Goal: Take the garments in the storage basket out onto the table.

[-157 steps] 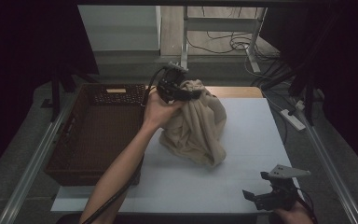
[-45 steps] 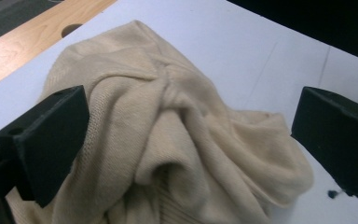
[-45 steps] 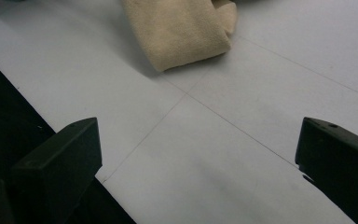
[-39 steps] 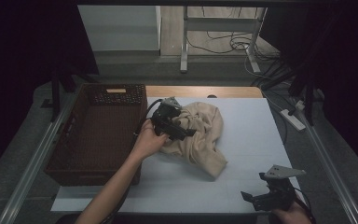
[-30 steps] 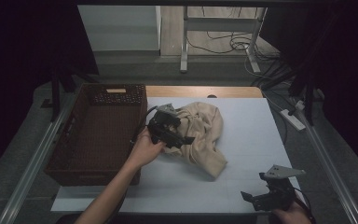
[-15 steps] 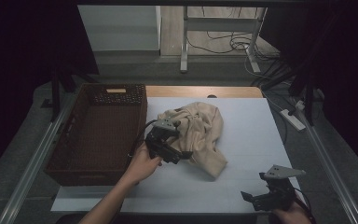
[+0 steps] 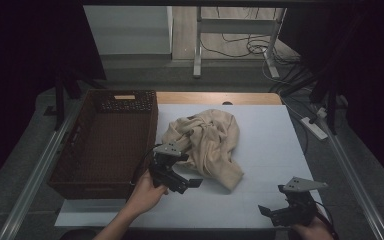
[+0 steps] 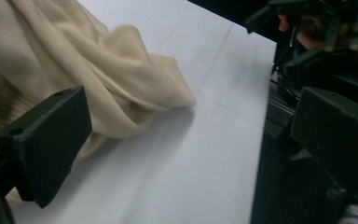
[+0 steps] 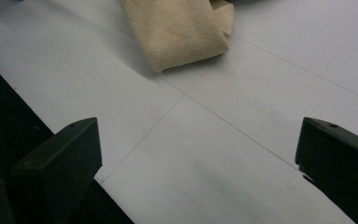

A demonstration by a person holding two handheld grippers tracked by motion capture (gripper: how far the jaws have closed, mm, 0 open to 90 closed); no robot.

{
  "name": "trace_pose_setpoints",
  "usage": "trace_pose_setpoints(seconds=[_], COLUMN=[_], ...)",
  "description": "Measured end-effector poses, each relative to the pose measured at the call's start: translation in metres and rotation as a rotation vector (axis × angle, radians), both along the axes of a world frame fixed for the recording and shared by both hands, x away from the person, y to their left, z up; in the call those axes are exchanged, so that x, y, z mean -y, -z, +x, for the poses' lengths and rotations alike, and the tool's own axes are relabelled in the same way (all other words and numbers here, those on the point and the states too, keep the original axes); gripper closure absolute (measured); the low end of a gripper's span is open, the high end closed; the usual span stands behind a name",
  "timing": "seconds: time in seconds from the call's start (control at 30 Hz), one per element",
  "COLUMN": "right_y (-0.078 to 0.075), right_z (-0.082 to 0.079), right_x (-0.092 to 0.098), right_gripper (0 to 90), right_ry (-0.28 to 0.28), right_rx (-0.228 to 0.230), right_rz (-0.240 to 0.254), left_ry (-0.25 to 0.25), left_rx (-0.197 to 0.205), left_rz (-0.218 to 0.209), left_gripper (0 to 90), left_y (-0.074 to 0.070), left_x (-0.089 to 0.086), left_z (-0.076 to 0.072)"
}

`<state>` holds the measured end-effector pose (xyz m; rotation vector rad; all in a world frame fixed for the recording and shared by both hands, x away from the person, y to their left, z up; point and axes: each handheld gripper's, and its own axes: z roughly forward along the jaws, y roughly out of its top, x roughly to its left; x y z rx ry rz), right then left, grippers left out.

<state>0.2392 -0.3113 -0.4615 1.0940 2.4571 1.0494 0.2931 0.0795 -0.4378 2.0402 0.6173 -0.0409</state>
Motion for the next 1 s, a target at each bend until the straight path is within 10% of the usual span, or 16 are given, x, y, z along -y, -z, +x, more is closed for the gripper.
trace_pose_setpoints(seconds=[1.0], right_y=[0.0], right_z=[0.0], right_x=[0.0], right_gripper=[0.5], right_ry=[-0.005], right_rx=[0.004], right_rz=[-0.004], left_ry=[-0.067], left_rx=[-0.025], left_rz=[0.026], left_gripper=[0.0], left_y=[0.023], left_x=[-0.052], left_z=[-0.078])
